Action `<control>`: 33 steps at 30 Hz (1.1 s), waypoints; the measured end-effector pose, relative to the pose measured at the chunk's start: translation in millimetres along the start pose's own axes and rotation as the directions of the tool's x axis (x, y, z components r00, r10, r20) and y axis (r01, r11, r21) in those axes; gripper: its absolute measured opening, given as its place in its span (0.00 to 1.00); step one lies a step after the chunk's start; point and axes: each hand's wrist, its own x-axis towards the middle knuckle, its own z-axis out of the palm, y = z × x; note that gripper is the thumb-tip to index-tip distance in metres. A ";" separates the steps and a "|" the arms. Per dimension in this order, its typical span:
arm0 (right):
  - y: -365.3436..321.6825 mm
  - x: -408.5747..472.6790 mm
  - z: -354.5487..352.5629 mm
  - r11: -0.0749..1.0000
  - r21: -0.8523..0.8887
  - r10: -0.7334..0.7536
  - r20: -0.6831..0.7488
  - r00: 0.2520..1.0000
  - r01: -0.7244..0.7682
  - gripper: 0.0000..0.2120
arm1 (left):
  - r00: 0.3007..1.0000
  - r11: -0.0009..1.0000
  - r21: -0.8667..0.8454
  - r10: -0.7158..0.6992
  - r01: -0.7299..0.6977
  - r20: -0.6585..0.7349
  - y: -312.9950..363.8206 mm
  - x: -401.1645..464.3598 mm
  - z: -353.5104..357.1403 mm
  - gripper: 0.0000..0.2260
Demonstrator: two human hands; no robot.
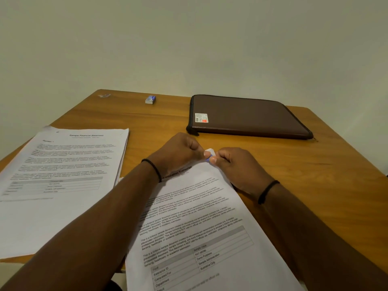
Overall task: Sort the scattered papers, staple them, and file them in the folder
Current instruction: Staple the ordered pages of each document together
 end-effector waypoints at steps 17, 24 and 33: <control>42.0 0.8 -7.1 0.955 -0.268 0.052 -0.270 0.962 -0.127 0.18 | 0.995 0.988 -0.125 -0.088 0.093 0.045 6.2 -7.5 -4.2 0.04; 8.4 -20.9 -6.7 0.992 -0.122 -0.073 -0.520 0.851 0.011 0.14 | 0.999 0.990 -0.136 -0.046 0.048 0.015 9.3 -10.5 -3.1 0.04; -30.3 -57.8 -46.5 0.916 0.229 0.278 0.233 0.932 -0.330 0.13 | 0.998 0.998 -0.047 0.049 -0.050 -0.029 36.1 -22.3 -11.8 0.08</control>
